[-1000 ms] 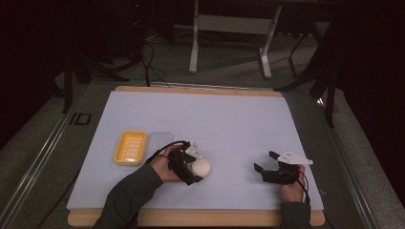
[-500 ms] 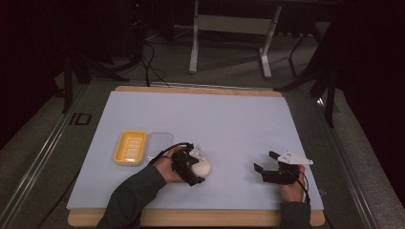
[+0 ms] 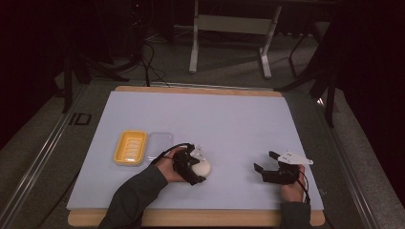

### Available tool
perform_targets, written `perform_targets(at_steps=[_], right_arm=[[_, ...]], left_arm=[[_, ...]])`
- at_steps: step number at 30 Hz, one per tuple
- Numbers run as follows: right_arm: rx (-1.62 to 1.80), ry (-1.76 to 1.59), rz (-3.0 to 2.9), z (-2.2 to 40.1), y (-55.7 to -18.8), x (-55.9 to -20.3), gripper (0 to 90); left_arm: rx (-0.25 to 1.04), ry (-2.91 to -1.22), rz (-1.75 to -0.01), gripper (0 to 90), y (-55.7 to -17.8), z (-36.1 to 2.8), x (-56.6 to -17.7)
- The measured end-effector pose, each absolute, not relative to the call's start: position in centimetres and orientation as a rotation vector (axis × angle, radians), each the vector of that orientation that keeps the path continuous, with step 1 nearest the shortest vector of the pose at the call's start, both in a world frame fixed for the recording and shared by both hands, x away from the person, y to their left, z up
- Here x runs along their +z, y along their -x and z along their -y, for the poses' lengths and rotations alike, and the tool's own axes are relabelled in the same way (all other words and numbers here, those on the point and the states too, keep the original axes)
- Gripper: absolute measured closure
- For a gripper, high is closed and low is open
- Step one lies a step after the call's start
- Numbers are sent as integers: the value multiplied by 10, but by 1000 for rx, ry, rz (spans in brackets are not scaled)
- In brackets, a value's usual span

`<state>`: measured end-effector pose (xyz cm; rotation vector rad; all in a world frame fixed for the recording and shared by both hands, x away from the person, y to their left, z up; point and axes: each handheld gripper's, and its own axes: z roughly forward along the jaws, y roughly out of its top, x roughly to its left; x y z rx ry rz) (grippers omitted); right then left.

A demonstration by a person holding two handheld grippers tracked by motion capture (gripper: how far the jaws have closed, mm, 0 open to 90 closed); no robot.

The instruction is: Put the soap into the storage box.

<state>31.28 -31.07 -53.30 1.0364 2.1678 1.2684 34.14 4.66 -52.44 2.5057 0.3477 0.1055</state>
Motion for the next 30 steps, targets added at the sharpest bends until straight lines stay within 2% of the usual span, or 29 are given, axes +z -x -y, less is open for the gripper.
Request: perform_targets(at_steps=[17,30], right_arm=[[1266,-1030,-2173,311,-313,-533,148],[1269,-1023,-2174,310,-313,-533,148]], left_arm=[[138,-2527,-359,250,-339,-44,-522],[100,-2522,-372,253,-341,-48,-521]])
